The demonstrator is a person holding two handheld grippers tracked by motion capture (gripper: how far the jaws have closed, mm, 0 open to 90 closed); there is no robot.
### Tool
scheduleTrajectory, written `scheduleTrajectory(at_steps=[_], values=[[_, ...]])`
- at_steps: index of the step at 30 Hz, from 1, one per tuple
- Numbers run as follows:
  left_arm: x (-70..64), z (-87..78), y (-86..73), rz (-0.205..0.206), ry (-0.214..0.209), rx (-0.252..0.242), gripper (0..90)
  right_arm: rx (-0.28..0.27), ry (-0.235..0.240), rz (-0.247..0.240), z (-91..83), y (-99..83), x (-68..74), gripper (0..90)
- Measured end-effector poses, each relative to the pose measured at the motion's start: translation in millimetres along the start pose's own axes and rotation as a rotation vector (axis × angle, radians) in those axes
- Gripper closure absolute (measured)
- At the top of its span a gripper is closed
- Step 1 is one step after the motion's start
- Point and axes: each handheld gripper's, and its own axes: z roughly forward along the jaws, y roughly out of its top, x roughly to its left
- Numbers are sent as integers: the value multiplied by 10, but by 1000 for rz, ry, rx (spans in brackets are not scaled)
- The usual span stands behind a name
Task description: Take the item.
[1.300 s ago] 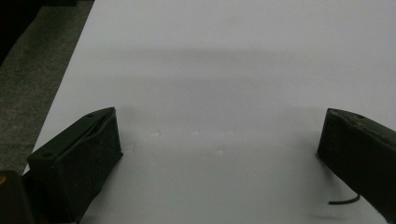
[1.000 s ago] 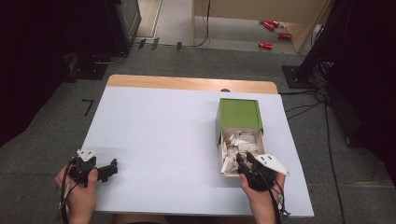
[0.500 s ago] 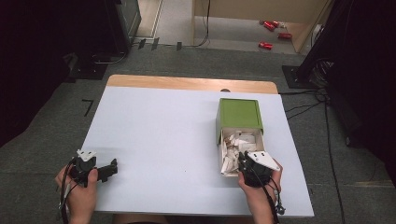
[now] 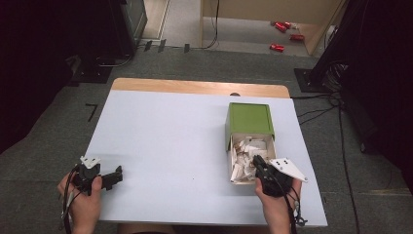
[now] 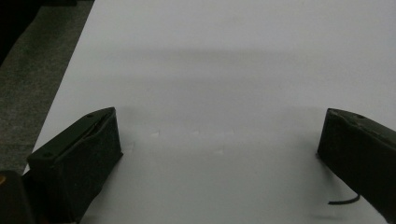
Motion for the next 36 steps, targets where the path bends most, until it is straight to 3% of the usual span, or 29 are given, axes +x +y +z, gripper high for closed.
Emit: scheduleTrajectory(at_steps=[5, 7, 16, 29, 36], values=[[0, 0, 0, 0, 0, 0, 0, 7, 18, 11, 6, 6, -19, 840], [0, 0, 0, 0, 0, 0, 0, 4, 24, 18, 18, -3, -32, 900], [0, 0, 0, -1, 0, 0, 0, 6, 31, 32, -20, -4, -91, 900], [0, 0, 1, -1, -1, 0, 0, 70, 70, 28, -139, -179, -75, 522], [1, 0, 1, 0, -1, 1, 0, 113, 25, -9, -123, -287, -73, 432]])
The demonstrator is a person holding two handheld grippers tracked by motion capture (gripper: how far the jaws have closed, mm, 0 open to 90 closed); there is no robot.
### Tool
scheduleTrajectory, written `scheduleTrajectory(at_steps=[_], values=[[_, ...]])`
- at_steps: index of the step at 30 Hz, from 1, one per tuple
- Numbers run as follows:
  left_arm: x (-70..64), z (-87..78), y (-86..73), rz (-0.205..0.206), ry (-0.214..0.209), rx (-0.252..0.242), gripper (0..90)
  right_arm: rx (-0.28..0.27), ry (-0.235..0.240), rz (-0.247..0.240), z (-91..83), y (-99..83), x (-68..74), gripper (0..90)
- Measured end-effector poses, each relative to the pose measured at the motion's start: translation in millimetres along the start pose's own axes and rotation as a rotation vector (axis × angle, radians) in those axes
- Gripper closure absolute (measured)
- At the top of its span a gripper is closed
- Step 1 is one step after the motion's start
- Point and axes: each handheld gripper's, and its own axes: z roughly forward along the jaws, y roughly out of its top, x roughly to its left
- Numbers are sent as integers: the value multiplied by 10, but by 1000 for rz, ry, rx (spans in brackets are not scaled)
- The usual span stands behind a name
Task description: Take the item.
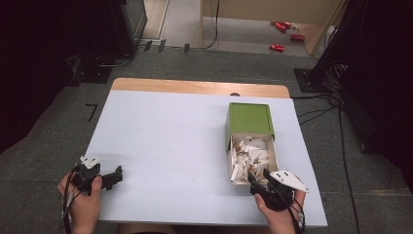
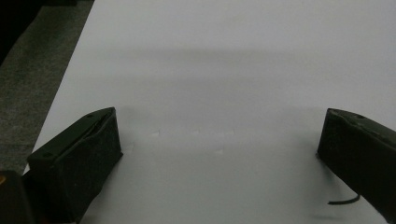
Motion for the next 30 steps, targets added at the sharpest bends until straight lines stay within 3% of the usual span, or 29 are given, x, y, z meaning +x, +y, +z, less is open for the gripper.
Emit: scheduleTrajectory(at_steps=[6, 10, 14, 16, 21, 30], values=[[0, 0, 0, 0, 0, 0, 0, 61, 10, -12, 77, -58, -37, 426], [-1, 0, 0, -1, 0, -1, 0, 70, 11, -5, 95, -70, -51, 518], [-1, 0, 0, -1, 0, -1, 0, 64, 0, -6, 82, -72, -60, 555], [0, 0, 0, -1, 0, 0, 0, 47, -15, -3, 63, -68, -70, 640], [-1, 0, 0, 0, 0, 0, 0, 23, -22, -1, 32, -54, -86, 729], [-1, 0, 0, 0, 0, 0, 0, 15, -11, 2, 5, -36, -97, 778]])
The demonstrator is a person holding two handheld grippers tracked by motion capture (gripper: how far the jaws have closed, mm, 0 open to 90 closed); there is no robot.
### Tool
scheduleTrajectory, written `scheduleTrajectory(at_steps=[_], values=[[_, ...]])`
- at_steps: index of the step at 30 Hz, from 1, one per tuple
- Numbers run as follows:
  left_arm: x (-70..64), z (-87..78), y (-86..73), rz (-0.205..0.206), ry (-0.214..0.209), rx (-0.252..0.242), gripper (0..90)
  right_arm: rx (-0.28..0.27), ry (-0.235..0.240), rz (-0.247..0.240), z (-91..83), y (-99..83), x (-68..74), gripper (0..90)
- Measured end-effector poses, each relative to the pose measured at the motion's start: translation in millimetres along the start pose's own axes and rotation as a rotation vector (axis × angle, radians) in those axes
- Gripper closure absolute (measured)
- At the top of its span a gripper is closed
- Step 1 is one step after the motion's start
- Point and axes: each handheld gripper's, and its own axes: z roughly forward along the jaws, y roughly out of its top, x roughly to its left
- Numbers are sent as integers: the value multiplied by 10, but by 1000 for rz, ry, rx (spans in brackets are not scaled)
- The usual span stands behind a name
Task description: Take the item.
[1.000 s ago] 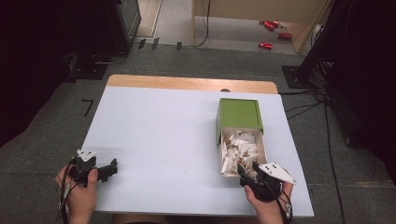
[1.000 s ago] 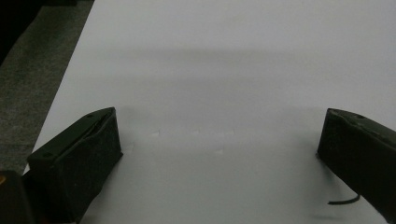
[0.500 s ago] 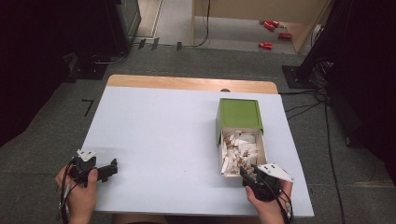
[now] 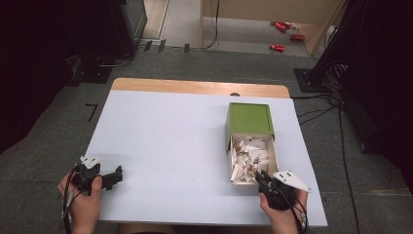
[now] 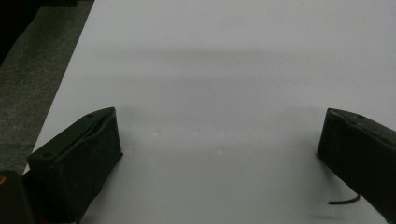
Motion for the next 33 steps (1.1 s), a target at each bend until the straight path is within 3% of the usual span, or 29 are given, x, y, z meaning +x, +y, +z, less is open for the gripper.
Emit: scheduleTrajectory(at_steps=[33], values=[[-2, 1, -1, 0, 1, -1, 0, -91, -8, 33, -296, 280, -151, 775]])
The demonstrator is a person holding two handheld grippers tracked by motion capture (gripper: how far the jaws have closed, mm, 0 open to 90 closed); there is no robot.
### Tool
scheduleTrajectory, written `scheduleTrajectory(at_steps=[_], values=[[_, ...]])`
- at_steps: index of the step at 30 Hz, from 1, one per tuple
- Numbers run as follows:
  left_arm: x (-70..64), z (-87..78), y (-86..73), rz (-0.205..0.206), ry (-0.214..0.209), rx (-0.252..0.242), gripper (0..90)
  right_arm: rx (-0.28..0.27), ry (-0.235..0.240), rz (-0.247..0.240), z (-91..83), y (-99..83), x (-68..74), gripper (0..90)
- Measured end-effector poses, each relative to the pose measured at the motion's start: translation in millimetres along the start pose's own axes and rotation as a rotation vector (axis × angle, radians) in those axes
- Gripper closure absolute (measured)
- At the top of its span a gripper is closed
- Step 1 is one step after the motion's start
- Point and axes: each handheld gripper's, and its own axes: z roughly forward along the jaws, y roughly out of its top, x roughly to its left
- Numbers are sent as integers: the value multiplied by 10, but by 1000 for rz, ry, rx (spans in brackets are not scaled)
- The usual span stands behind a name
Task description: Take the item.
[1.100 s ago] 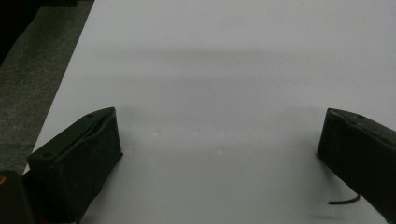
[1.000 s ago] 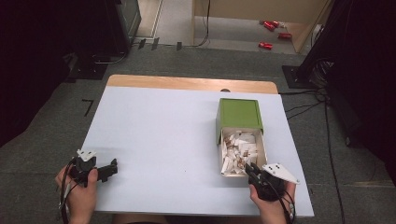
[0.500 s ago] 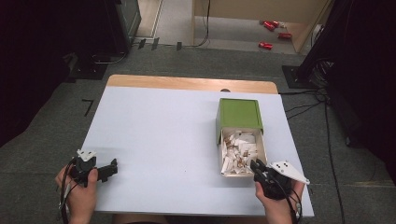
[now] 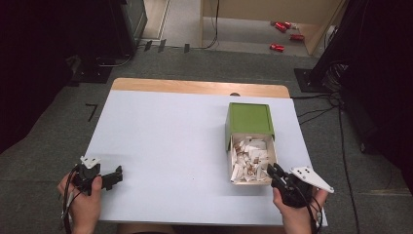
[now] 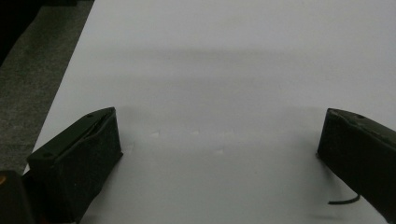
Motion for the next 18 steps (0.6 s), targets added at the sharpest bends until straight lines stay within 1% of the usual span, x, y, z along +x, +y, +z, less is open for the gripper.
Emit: scheduleTrajectory(at_steps=[7, 12, 14, 16, 18], values=[[0, 0, 0, 0, 0, 0, 0, -21, 4, -1, -38, 65, -10, 775], [0, 0, 0, 0, 0, 0, 0, -39, 4, 8, -75, 117, -35, 775], [1, -1, 0, 2, 0, 1, 0, -49, 2, 9, -92, 137, -50, 775], [1, -1, 0, 2, 0, 1, 0, -56, -13, 11, -114, 158, -63, 777], [1, -1, 0, 2, 0, 1, 0, -59, -13, 13, -122, 167, -79, 777]])
